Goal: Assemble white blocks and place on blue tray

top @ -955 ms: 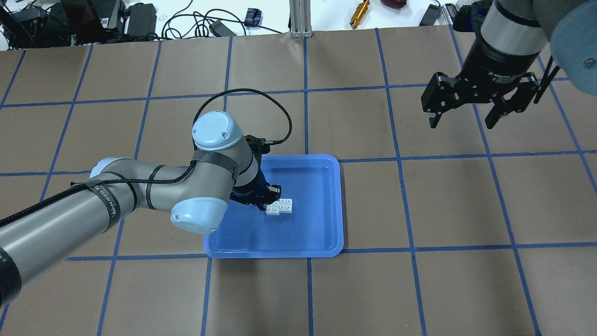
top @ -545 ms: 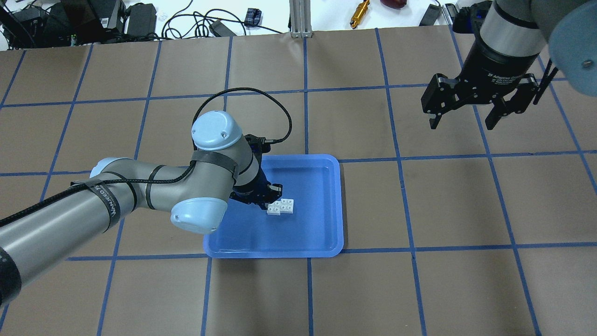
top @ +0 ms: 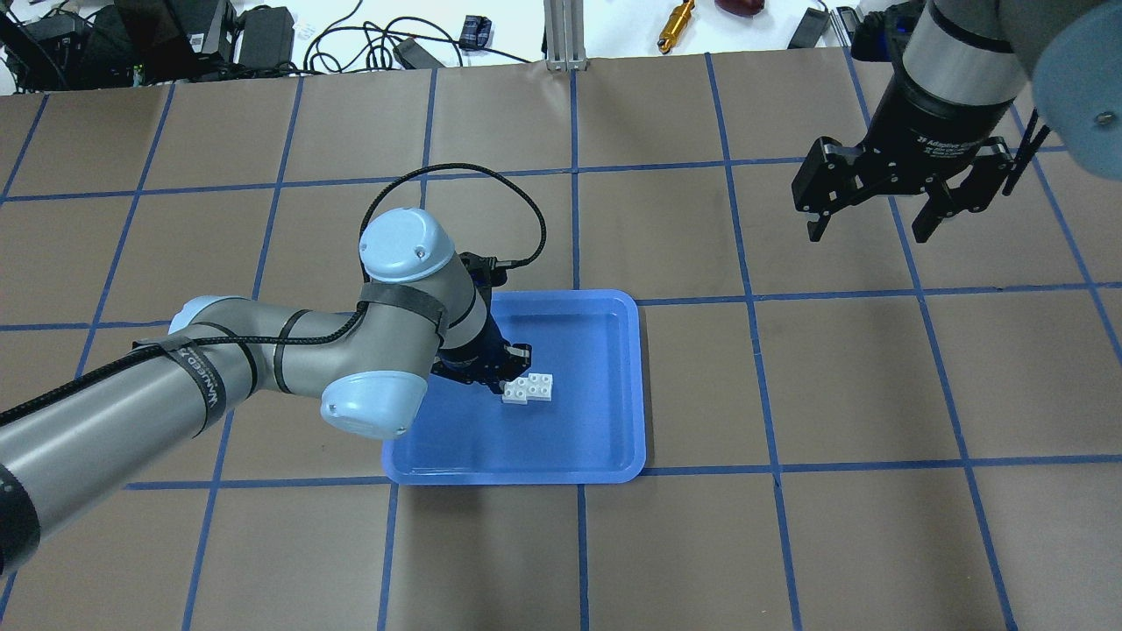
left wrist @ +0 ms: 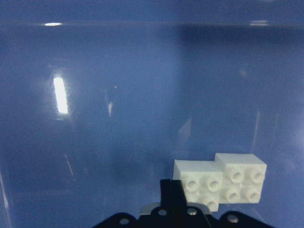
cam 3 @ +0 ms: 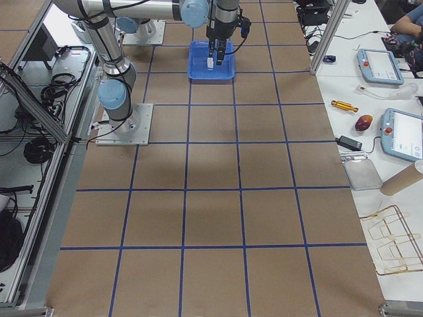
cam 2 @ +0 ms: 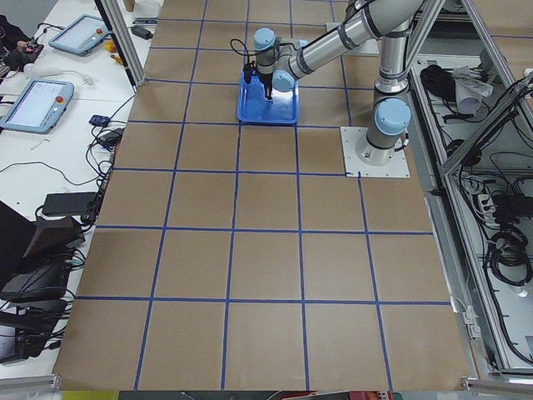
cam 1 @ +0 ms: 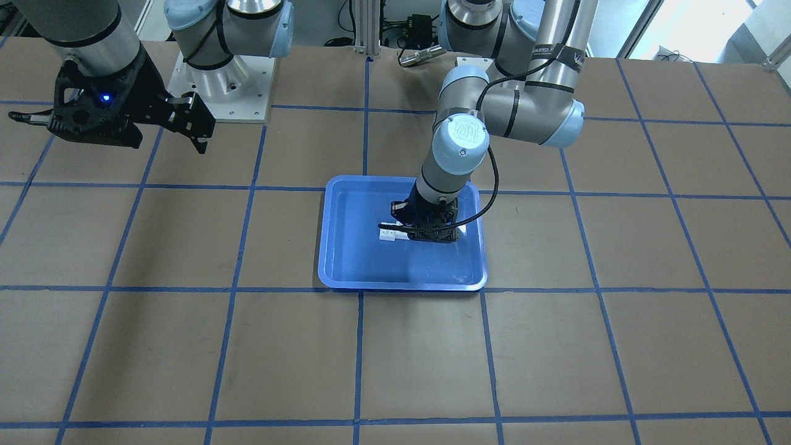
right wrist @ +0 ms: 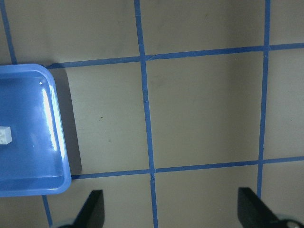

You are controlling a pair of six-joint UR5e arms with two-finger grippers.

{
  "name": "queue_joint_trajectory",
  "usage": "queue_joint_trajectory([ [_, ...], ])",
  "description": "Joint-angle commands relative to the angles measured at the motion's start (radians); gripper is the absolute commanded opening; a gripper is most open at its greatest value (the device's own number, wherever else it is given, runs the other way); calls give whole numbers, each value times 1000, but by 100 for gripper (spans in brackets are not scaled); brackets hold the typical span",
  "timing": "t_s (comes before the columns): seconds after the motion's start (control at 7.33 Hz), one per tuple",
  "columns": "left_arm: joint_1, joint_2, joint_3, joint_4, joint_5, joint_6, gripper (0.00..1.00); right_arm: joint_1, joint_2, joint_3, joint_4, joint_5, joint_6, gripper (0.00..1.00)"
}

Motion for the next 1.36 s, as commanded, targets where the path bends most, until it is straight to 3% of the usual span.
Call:
queue_joint_trajectory([
  [0.0,52,31,47,-17,4,6,0,0,2,0,0,-2,1,100],
  [0.27,102,64,112,-129,12,14,0,0,0,0,0,-2,1,100],
  [0.41,105,83,181,-208,98,75,38,0,0,-3,-2,-4,1,100],
  [0.55,114,95,264,-360,134,98,47,0,-6,-6,-6,-4,3,100],
  [0.68,157,106,332,-431,128,108,81,0,-14,-3,-5,-1,32,100],
  [0.82,196,126,384,-494,127,133,100,0,-14,-3,-5,3,58,100],
  [1.23,241,181,546,-709,128,184,100,17,-20,-6,-5,6,64,100],
])
